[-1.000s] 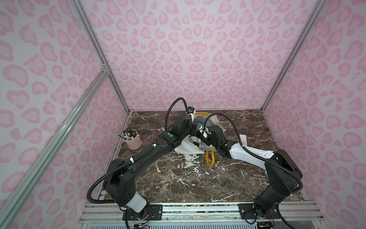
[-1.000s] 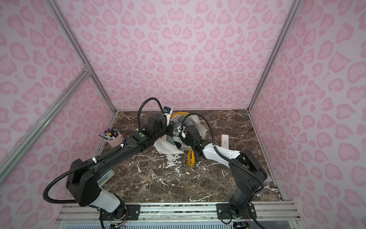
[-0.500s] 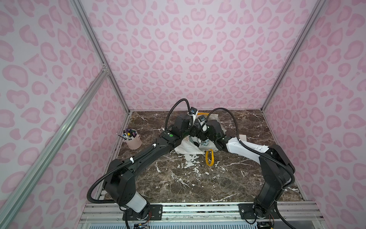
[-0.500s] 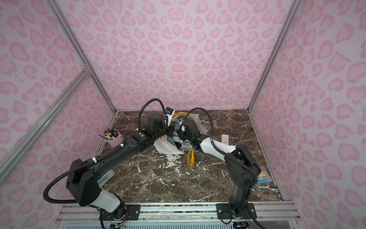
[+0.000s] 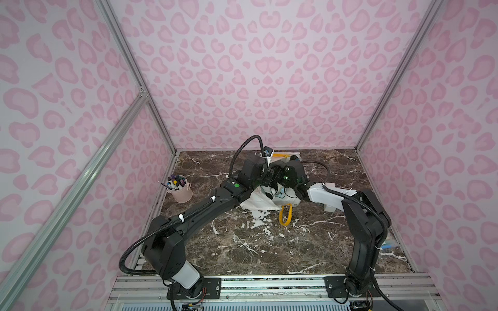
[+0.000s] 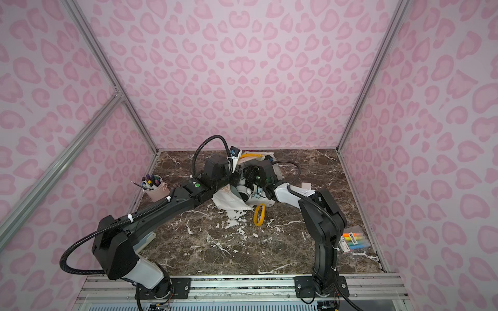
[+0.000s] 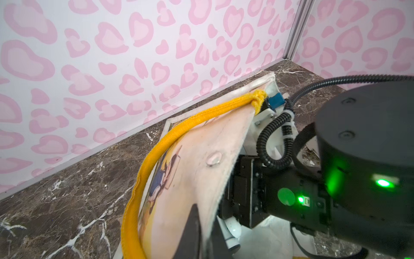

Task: Take the alarm clock out of the canvas bag
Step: Pick up the alarm from the canvas bag.

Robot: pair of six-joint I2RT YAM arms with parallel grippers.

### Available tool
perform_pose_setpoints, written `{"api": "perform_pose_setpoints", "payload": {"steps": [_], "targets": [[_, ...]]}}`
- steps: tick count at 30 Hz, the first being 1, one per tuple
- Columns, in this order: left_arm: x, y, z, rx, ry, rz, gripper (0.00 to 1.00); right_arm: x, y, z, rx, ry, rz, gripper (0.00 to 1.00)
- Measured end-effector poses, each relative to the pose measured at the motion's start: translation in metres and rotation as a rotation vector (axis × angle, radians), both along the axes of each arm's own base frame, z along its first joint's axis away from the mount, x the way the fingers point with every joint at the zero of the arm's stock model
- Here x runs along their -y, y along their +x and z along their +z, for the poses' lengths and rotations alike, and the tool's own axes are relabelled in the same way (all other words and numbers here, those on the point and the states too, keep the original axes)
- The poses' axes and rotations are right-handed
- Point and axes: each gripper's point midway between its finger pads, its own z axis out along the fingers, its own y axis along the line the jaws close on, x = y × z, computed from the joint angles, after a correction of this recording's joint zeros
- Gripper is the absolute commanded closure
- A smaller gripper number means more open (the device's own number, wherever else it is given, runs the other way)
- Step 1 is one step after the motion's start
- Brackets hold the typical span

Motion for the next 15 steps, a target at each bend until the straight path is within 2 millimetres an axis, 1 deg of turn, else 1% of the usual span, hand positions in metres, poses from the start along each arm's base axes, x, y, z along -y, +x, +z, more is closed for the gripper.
{"api": "perform_pose_setpoints", "payload": {"steps": [4,10,15], "targets": [[-0.003,-0.002,-0.001,0.011,0.020,0.006,0.97,-0.015,0.003,0.013,-0.046,0.132,-0.010,0.29],[0.000,-0.008,-0.002,0.031,0.057,-0.009,0.97,-0.019,-0.001,0.005,-0.150,0.244,-0.053,0.30],[-0.001,-0.008,-0.002,0.055,0.073,-0.006,0.97,-0.023,-0.002,0.007,-0.216,0.302,-0.075,0.31]]}}
